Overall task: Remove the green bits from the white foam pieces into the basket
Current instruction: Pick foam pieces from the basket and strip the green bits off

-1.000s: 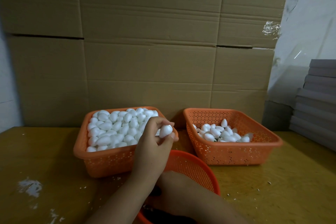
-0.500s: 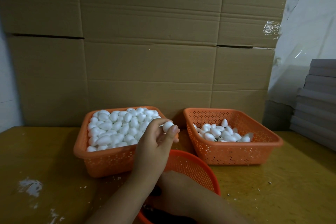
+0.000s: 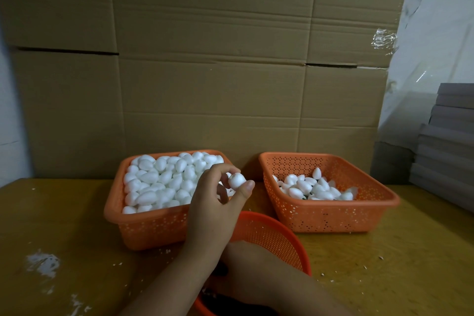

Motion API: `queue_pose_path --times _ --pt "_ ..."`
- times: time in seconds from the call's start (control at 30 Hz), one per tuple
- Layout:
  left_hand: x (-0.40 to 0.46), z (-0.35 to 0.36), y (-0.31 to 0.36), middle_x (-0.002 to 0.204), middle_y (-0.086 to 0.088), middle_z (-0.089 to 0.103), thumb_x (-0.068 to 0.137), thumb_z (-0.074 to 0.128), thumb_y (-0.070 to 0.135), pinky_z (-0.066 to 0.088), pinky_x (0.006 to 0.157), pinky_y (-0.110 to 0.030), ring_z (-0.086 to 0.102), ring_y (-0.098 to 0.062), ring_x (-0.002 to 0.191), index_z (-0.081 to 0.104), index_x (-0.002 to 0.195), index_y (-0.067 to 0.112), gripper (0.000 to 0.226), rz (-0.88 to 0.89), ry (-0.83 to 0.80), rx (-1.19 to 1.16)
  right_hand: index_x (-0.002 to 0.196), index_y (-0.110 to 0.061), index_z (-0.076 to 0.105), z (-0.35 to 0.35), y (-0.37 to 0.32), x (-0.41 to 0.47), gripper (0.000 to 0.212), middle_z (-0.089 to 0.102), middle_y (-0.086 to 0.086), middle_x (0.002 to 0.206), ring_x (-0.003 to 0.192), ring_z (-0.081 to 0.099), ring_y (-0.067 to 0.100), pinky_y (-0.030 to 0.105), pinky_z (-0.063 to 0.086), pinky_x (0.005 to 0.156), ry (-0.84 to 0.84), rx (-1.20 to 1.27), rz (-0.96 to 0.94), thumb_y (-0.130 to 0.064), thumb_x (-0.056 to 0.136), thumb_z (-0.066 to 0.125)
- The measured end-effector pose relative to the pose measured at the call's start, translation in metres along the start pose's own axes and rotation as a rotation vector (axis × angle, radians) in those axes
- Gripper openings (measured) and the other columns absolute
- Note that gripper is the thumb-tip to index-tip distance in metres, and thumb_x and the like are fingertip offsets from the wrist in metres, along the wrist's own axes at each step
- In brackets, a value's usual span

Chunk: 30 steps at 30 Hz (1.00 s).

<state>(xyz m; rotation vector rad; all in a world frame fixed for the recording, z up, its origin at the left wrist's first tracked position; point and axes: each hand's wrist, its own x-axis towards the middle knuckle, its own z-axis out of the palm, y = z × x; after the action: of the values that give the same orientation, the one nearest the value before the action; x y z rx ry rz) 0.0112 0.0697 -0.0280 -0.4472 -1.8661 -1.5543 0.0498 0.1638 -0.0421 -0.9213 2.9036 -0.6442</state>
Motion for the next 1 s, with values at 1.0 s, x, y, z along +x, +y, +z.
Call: queue_pose_path --times 1.0 --pt "-0.0008 0.0066 -0.0069 0.089 0.013 0.072 0.099 0.038 0.046 0.055 0.063 -0.028 0.070 -0.010 0.074 0.060 0.103 0.038 0.024 -0.050 -0.092 -0.133 0.118 -0.014 0.063 0.0008 0.0006 0.0002 0.028 0.067 0.009 0.115 0.103 0.061 0.025 0.032 0.045 0.085 0.036 -0.008 -0.018 -0.024 0.092 0.059"
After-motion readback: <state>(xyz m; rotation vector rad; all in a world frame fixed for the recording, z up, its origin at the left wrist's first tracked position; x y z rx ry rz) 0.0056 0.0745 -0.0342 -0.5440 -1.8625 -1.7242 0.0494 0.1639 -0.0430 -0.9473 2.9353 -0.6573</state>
